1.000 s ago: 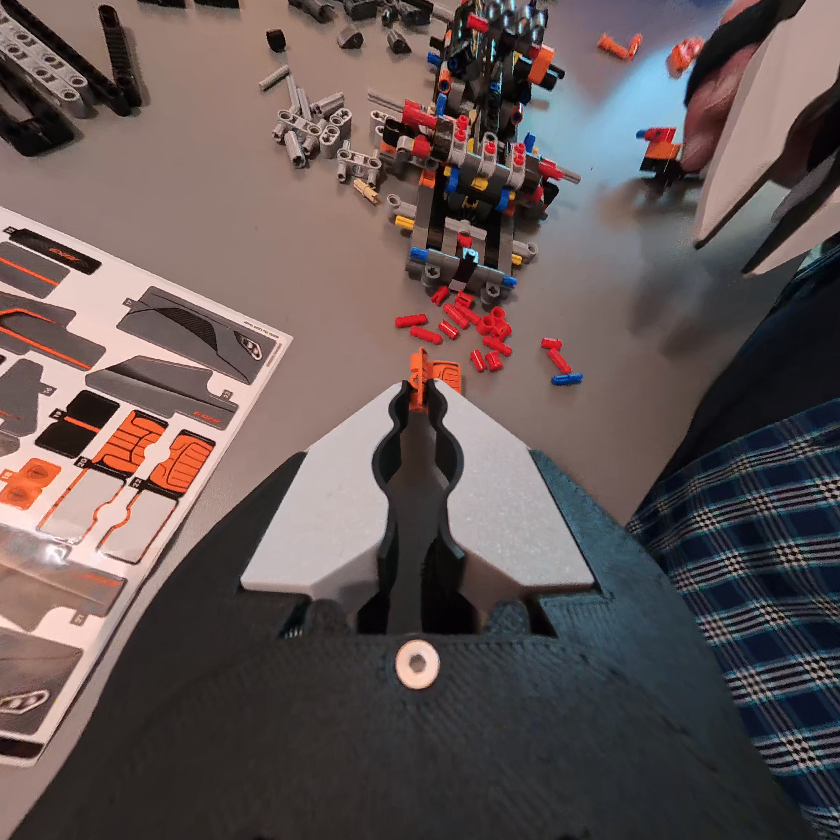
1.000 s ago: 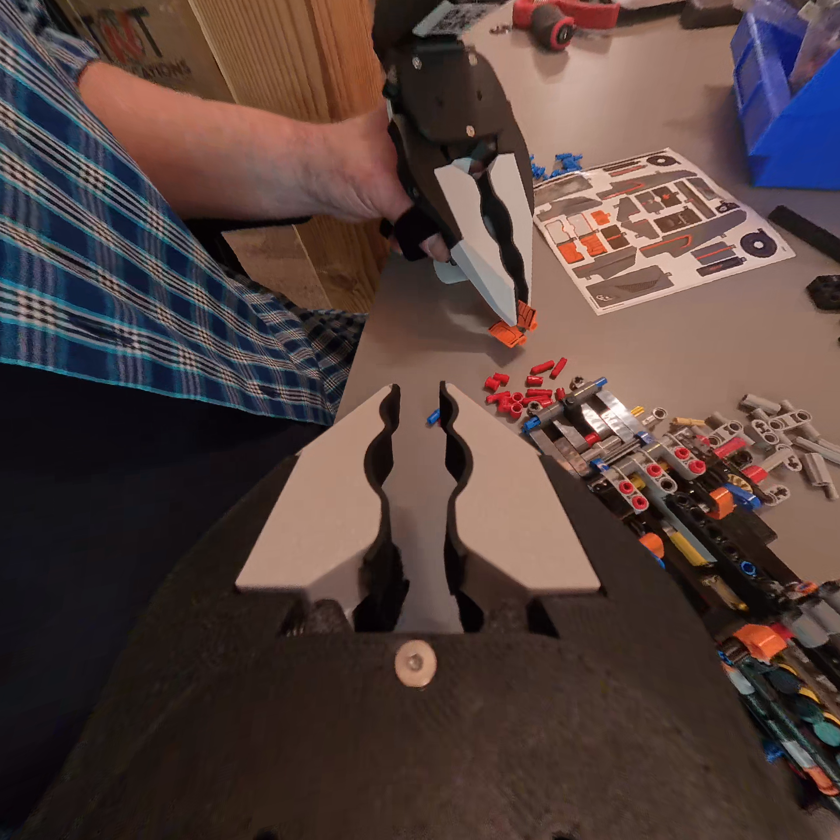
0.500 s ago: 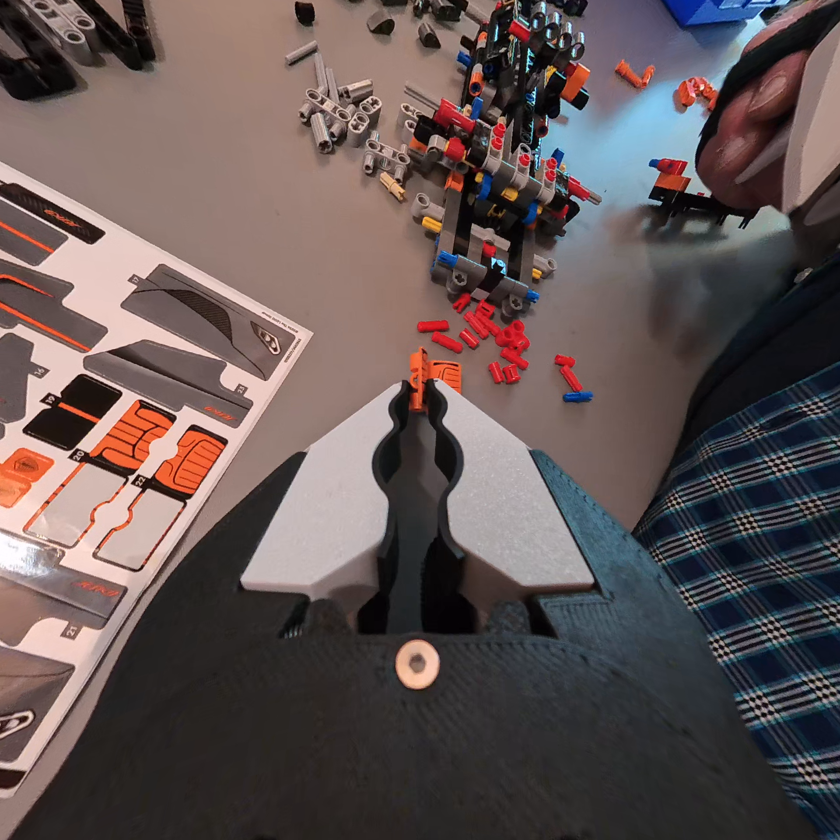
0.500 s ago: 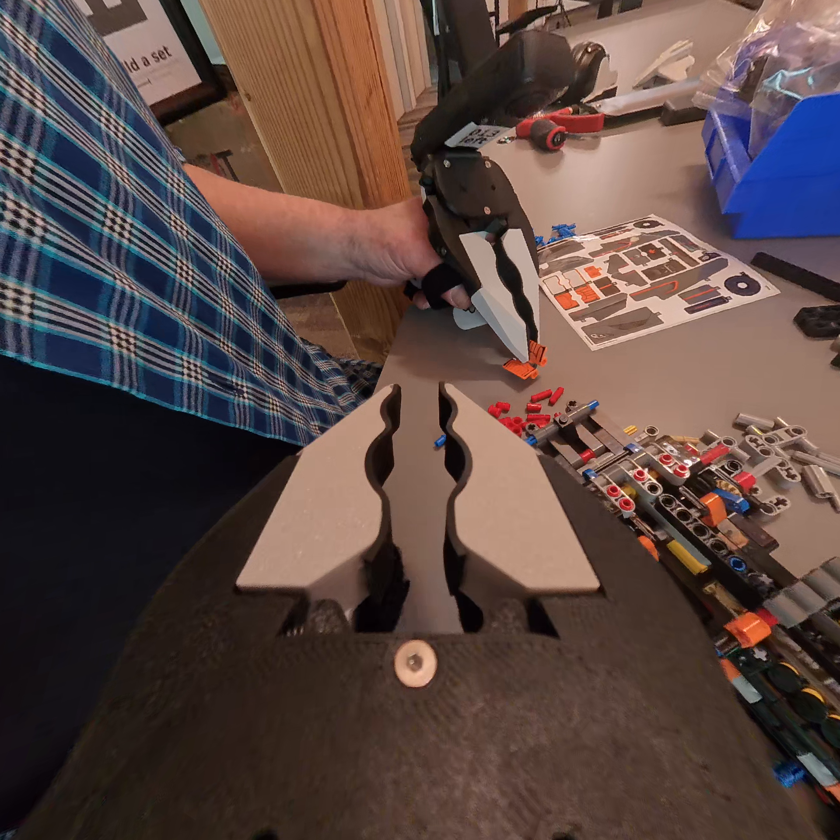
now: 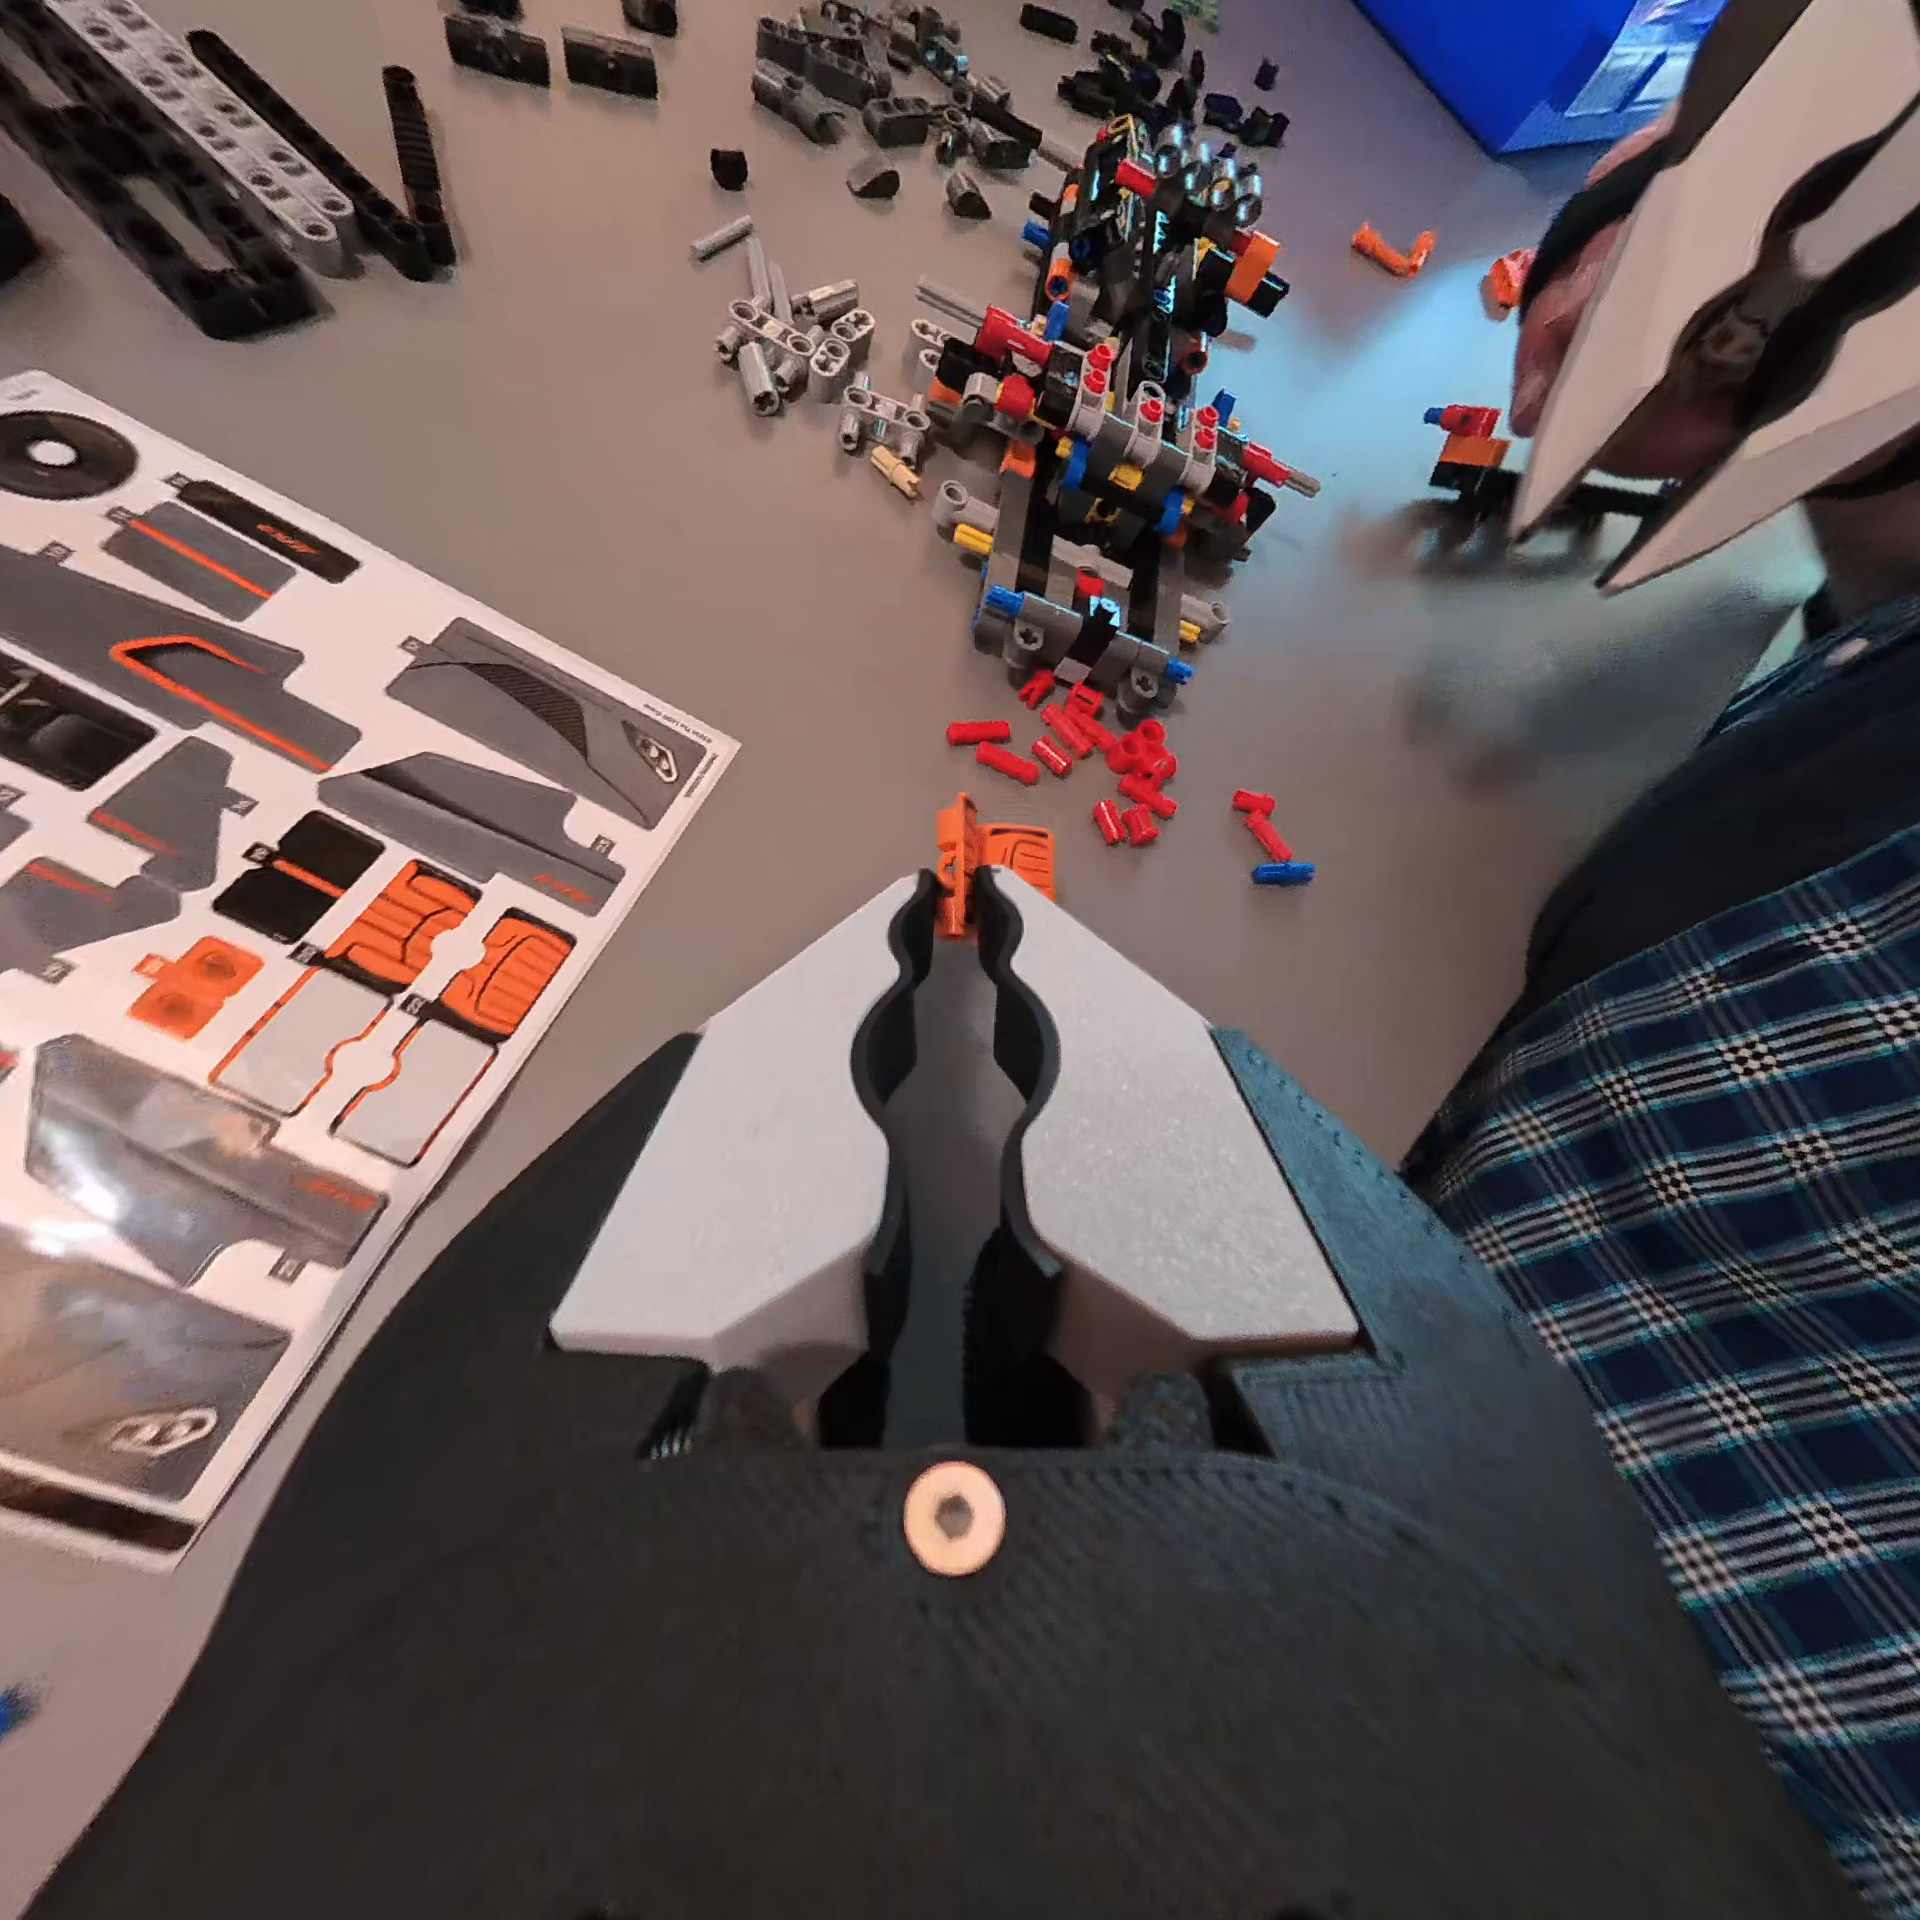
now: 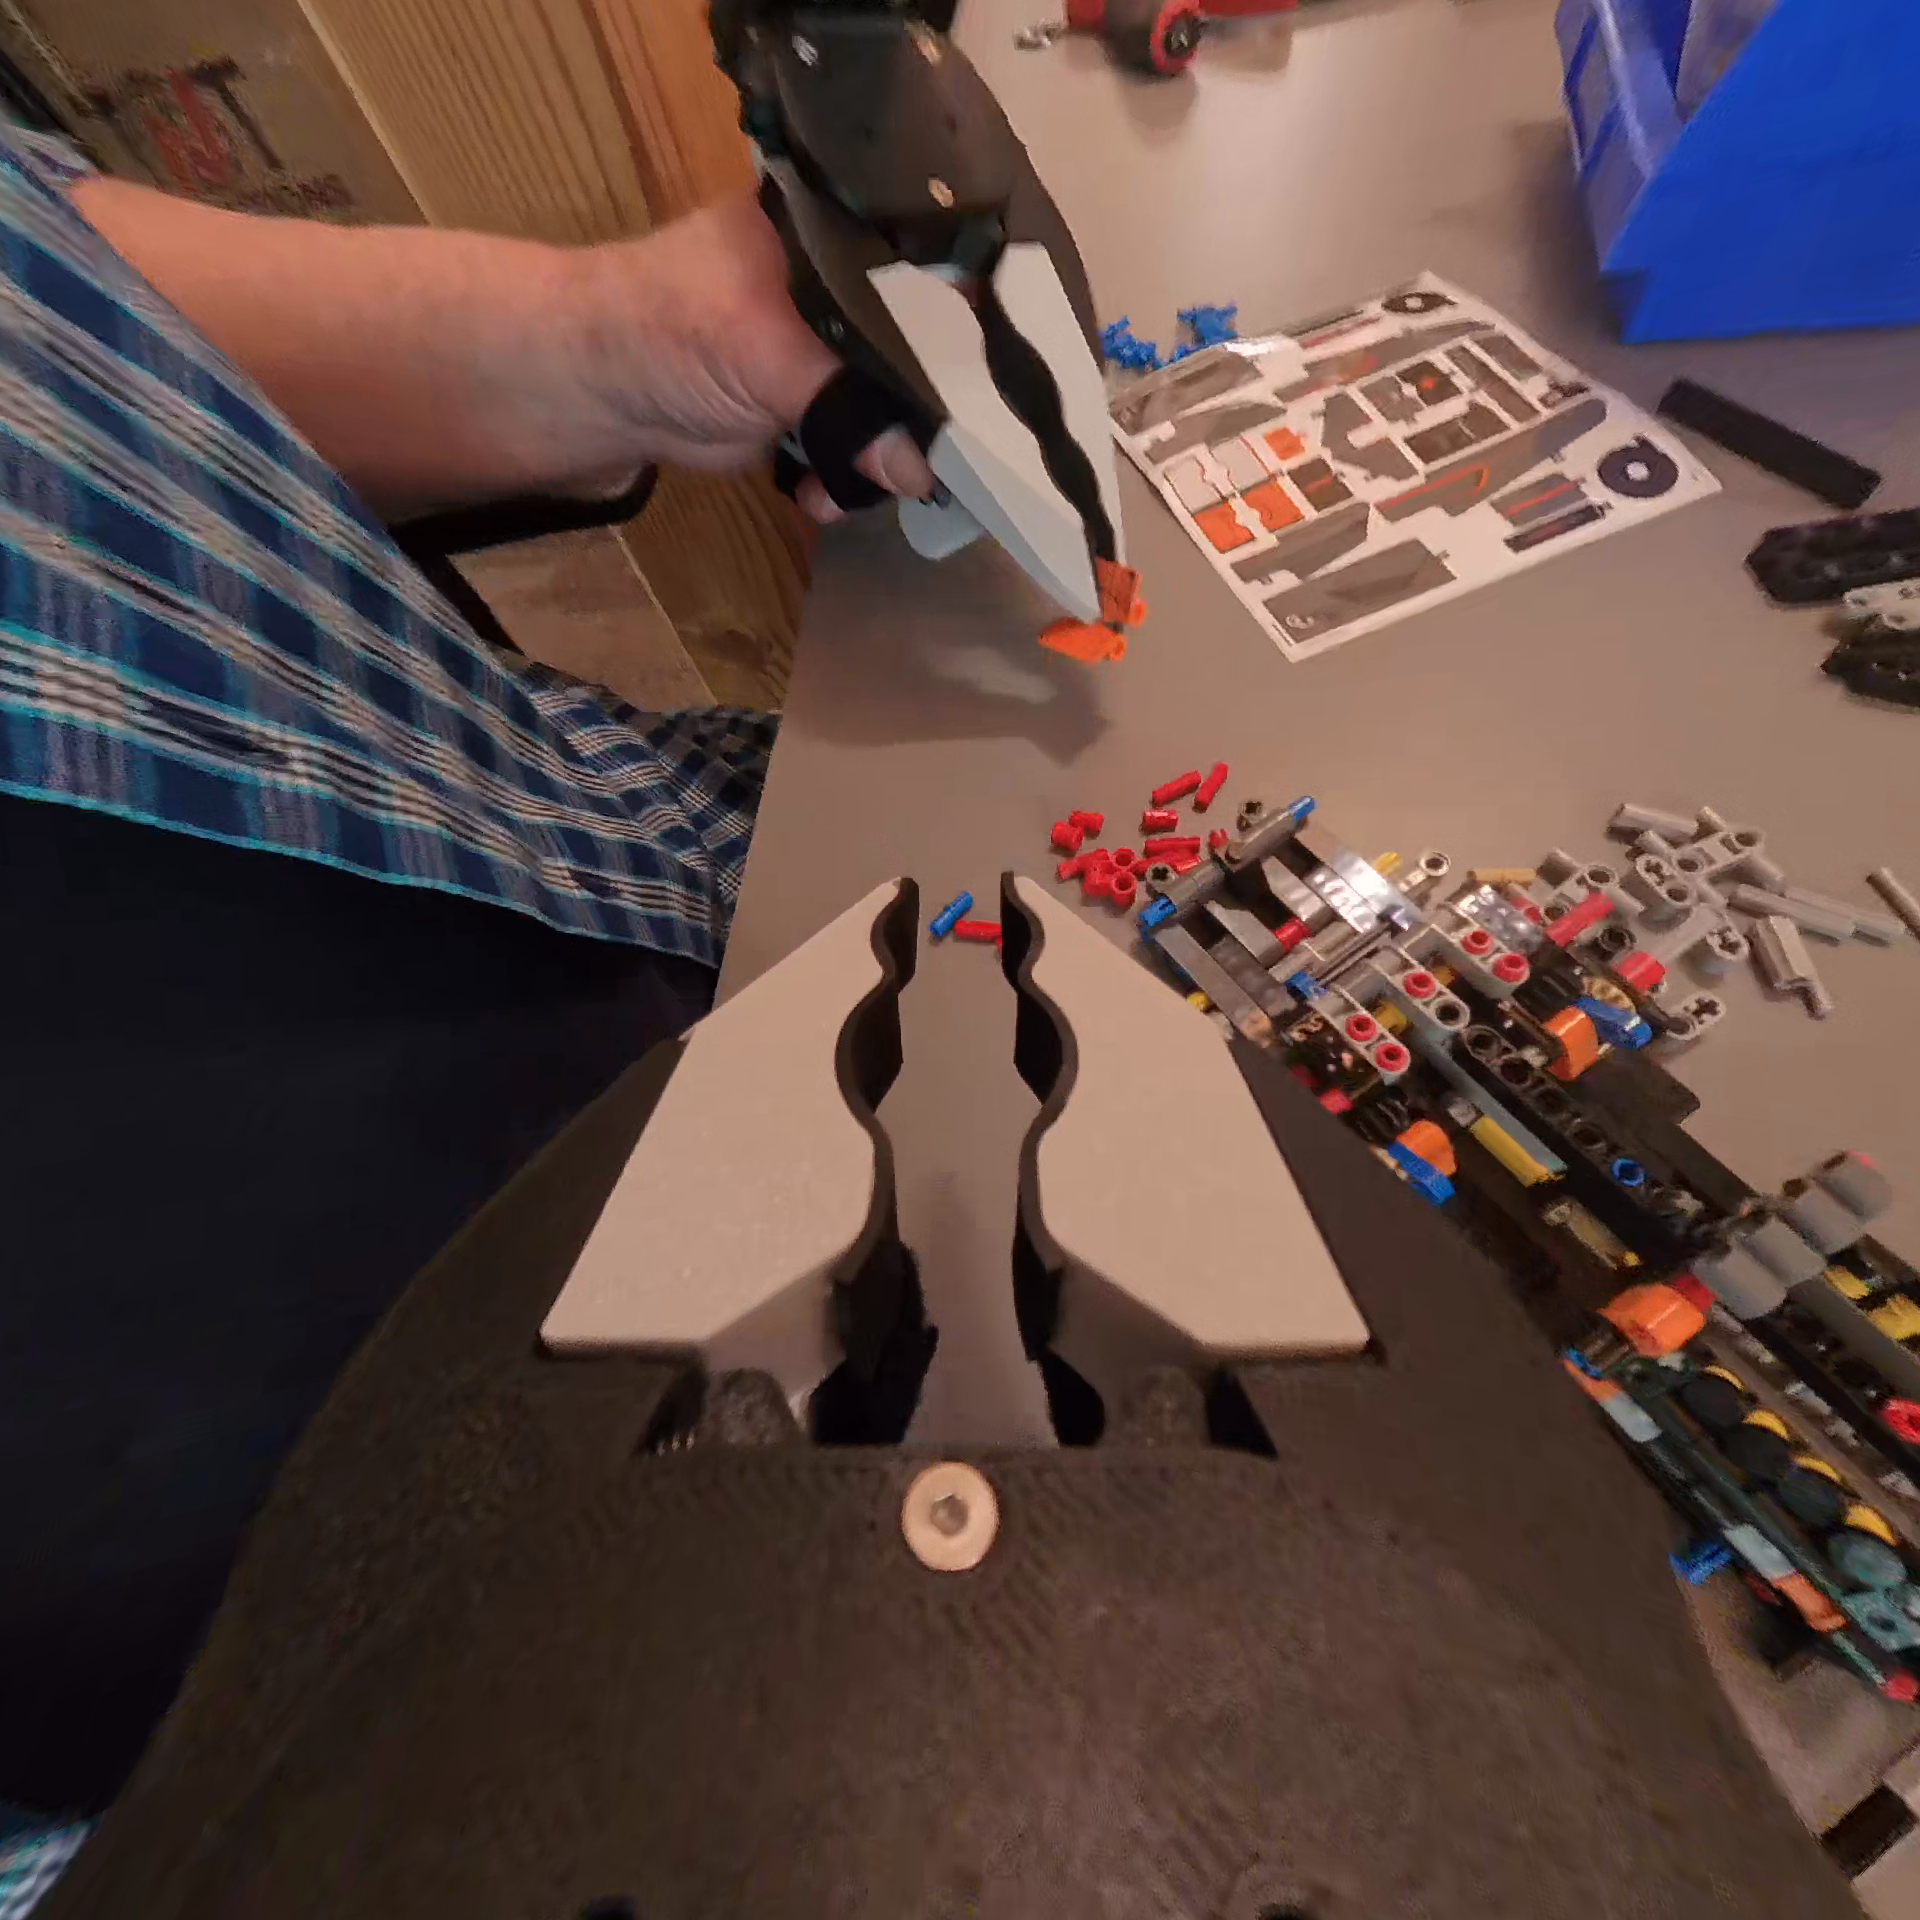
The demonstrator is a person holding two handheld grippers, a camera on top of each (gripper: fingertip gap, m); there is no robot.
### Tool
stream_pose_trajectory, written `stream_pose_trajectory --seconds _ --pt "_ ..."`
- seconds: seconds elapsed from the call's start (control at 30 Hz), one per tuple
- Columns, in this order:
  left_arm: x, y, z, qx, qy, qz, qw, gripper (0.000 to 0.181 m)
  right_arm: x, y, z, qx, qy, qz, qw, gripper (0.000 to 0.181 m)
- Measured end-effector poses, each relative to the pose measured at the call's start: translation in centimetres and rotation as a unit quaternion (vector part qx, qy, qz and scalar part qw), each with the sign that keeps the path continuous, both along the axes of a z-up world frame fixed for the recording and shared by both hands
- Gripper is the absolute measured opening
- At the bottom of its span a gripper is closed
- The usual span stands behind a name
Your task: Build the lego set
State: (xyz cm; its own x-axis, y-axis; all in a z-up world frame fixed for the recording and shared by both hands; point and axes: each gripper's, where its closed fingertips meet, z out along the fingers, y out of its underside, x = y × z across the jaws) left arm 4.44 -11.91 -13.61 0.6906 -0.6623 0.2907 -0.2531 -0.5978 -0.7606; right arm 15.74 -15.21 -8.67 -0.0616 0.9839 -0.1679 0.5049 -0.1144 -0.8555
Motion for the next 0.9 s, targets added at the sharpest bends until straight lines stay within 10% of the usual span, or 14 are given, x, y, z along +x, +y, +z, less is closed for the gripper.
stream_pose_trajectory --seconds 0.9 --pt "0.0 -3.6 4.6 0.125 -0.103 -0.08 0.984 0.007 -2.8 -1.7 -6.4 0.02 -0.127 -0.201 0.971 0.014"
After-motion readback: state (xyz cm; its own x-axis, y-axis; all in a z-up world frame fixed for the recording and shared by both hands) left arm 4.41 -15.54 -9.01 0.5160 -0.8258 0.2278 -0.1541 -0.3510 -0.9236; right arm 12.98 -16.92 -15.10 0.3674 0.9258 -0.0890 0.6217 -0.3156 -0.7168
